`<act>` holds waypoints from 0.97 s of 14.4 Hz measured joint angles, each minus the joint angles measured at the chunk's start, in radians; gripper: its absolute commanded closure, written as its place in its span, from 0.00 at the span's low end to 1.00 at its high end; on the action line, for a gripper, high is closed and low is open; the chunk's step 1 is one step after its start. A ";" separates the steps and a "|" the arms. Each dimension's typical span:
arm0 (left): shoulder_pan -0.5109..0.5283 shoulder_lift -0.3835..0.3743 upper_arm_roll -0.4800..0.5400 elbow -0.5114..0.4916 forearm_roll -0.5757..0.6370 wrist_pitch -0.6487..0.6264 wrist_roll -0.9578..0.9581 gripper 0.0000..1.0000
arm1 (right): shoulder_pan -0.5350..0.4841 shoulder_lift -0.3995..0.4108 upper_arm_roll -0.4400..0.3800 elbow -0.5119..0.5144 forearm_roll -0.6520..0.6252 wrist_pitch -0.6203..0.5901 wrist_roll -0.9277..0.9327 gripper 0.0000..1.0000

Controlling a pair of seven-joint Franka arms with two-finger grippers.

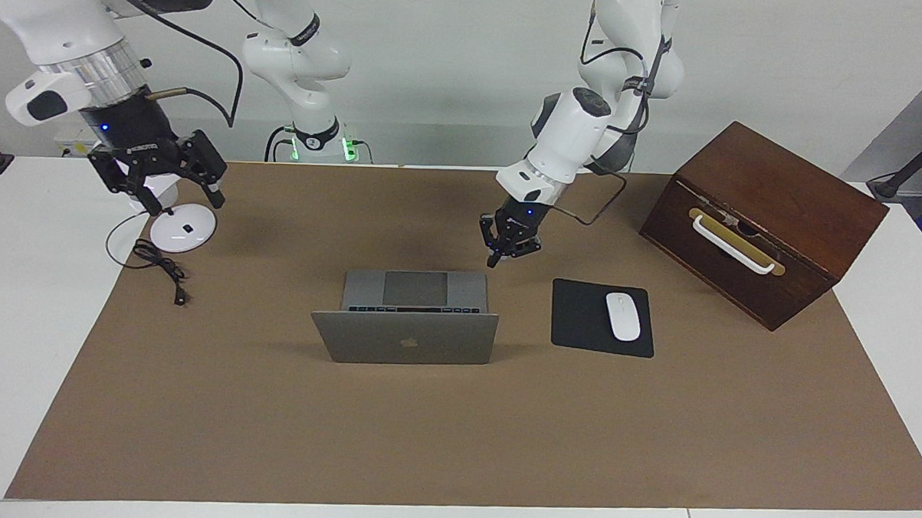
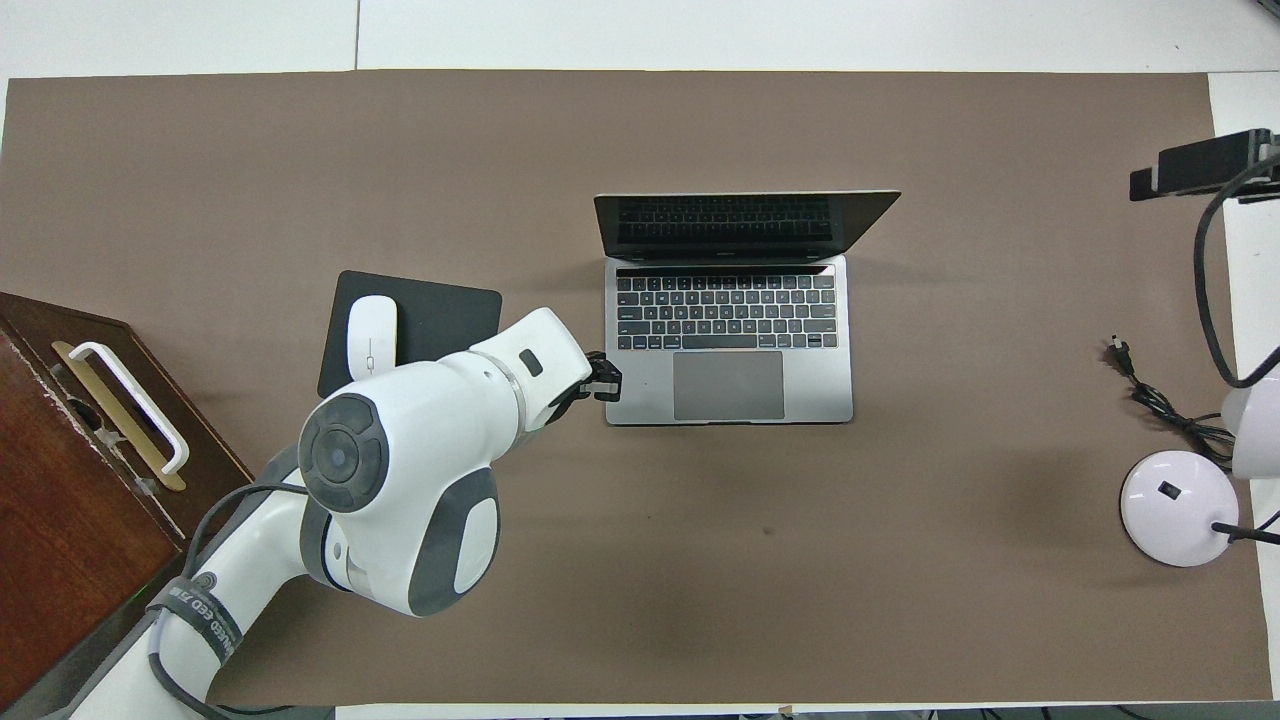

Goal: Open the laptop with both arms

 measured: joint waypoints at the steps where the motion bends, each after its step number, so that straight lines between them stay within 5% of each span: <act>1: 0.011 -0.003 0.000 0.014 0.004 -0.034 0.001 1.00 | 0.001 -0.006 0.004 0.000 -0.043 -0.031 0.000 0.00; 8: 0.099 -0.013 0.001 0.131 0.112 -0.295 0.002 1.00 | 0.000 -0.090 0.007 -0.082 -0.108 -0.103 0.009 0.00; 14: 0.167 -0.072 0.002 0.248 0.223 -0.550 0.003 1.00 | 0.003 -0.239 0.014 -0.365 -0.108 0.077 0.035 0.00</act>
